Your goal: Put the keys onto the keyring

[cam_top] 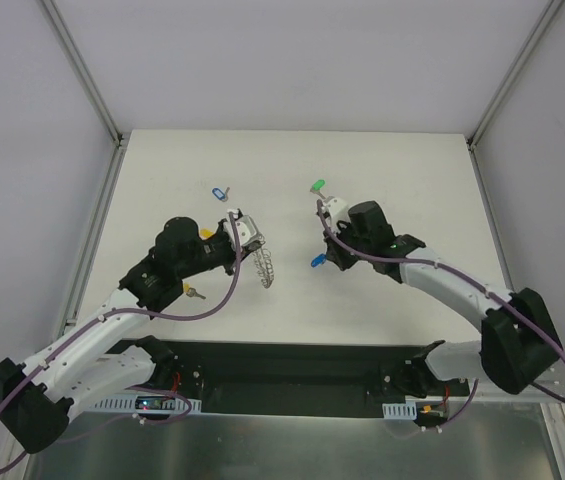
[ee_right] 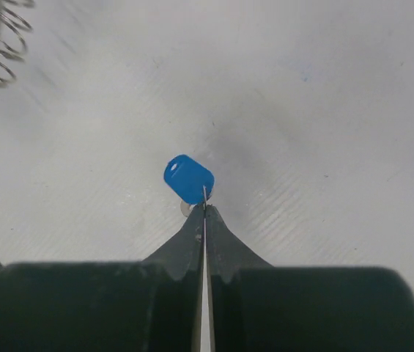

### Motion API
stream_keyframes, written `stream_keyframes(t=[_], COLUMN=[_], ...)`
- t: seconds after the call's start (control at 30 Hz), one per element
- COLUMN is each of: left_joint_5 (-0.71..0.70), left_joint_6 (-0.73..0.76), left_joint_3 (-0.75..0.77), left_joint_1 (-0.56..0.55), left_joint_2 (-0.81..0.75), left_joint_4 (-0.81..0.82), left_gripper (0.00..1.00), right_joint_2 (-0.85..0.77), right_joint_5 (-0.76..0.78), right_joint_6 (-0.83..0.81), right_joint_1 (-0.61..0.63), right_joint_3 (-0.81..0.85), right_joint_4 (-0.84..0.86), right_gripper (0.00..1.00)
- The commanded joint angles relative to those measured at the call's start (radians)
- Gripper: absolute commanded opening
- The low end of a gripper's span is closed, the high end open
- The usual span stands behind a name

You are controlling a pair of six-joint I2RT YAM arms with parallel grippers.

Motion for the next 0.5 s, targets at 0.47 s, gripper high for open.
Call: stream_keyframes(t=[0.47], left_joint_5=[0.545], left_joint_6=[0.089], left_joint_3=[0.324], left_joint_1=[0.016], left_joint_2=[0.112], left_joint_4=[-0.026], left_gripper=[0.0], right_joint_2=[-0.35], right_joint_5=[-0.36], right_joint_6=[-0.194], right_joint_1=[0.005], right_joint_3=[0.374], right_joint_4=[-0.378], right_gripper=[0.01])
